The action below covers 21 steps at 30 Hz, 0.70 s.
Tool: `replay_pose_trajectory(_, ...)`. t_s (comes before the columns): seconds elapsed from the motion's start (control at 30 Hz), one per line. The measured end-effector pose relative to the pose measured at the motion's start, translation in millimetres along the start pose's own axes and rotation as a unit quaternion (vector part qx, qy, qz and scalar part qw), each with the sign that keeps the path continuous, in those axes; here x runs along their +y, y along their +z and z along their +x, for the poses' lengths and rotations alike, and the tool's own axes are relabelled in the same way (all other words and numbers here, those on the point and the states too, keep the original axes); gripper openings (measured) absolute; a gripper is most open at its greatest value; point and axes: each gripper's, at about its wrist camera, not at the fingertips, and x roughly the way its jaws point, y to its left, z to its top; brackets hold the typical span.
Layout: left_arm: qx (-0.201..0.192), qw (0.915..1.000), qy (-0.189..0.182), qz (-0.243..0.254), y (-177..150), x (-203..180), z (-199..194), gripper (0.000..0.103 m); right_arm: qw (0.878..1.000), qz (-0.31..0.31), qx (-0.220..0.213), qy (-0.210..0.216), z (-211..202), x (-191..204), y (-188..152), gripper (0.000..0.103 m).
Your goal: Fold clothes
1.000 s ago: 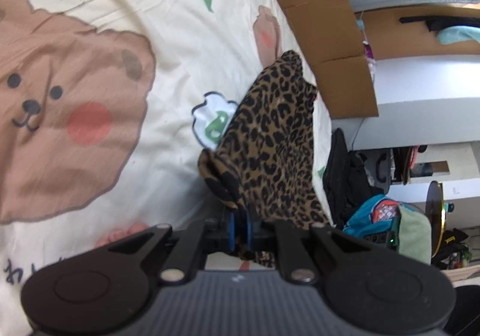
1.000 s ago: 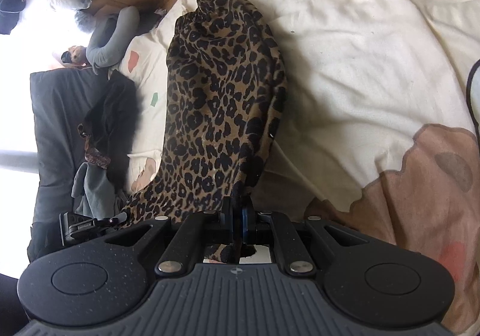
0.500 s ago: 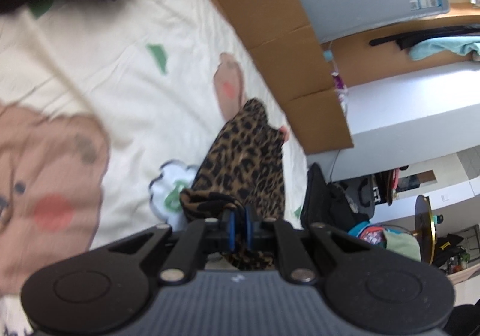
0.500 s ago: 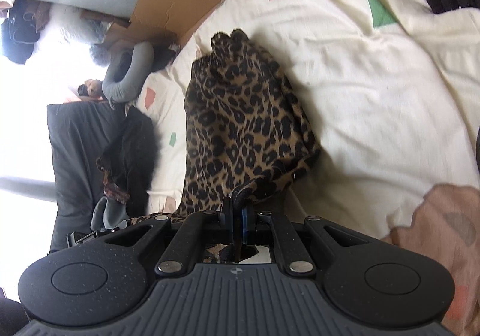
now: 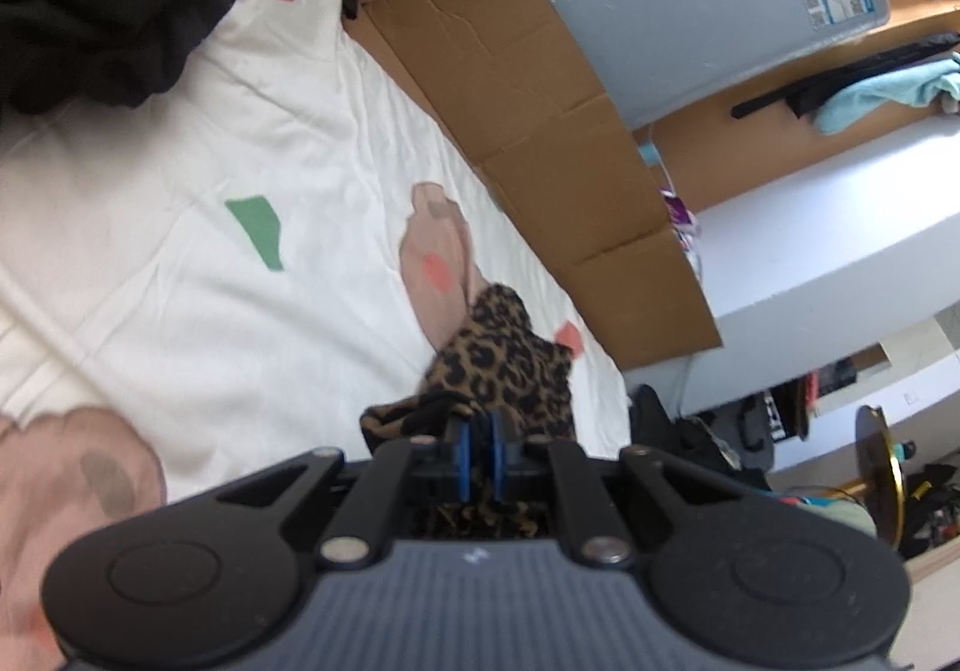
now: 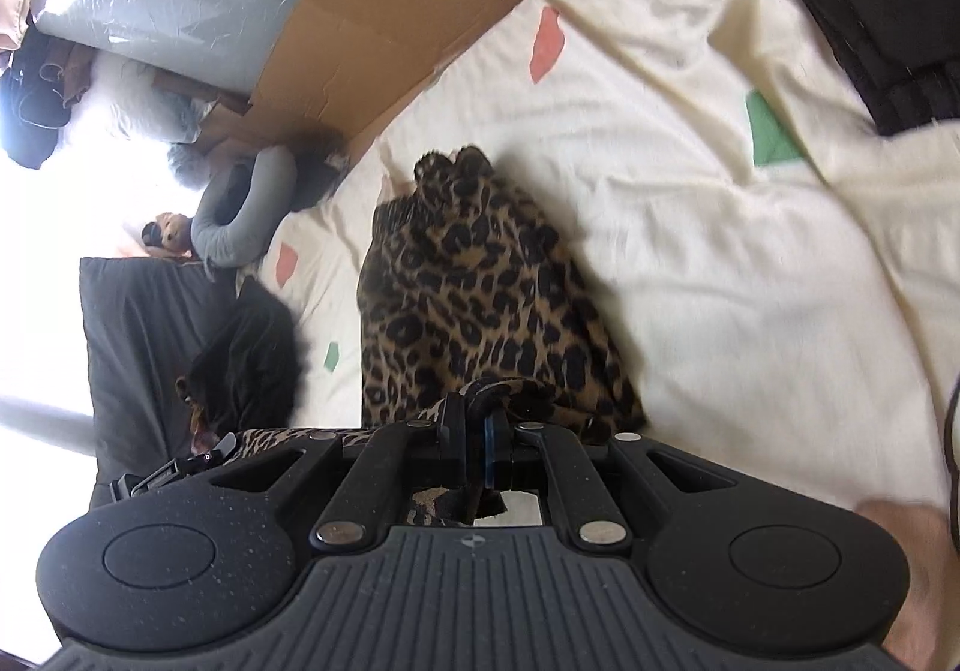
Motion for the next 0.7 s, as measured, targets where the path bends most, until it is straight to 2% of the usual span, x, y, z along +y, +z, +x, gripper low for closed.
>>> replay_pose_trajectory(0.33, 0.001, 0.999, 0.043, 0.014, 12.8, 10.0, 33.5, 0.007, 1.0, 0.001, -0.017, -0.014, 25.2, -10.6, 17.0, 0.004)
replay_pose_trajectory(0.7, 0.031, 0.9953, 0.09, 0.013, 14.6, 39.1, 70.5, 0.007, 0.998, -0.007, -0.008, -0.064, 60.0, -22.5, 30.2, 0.004)
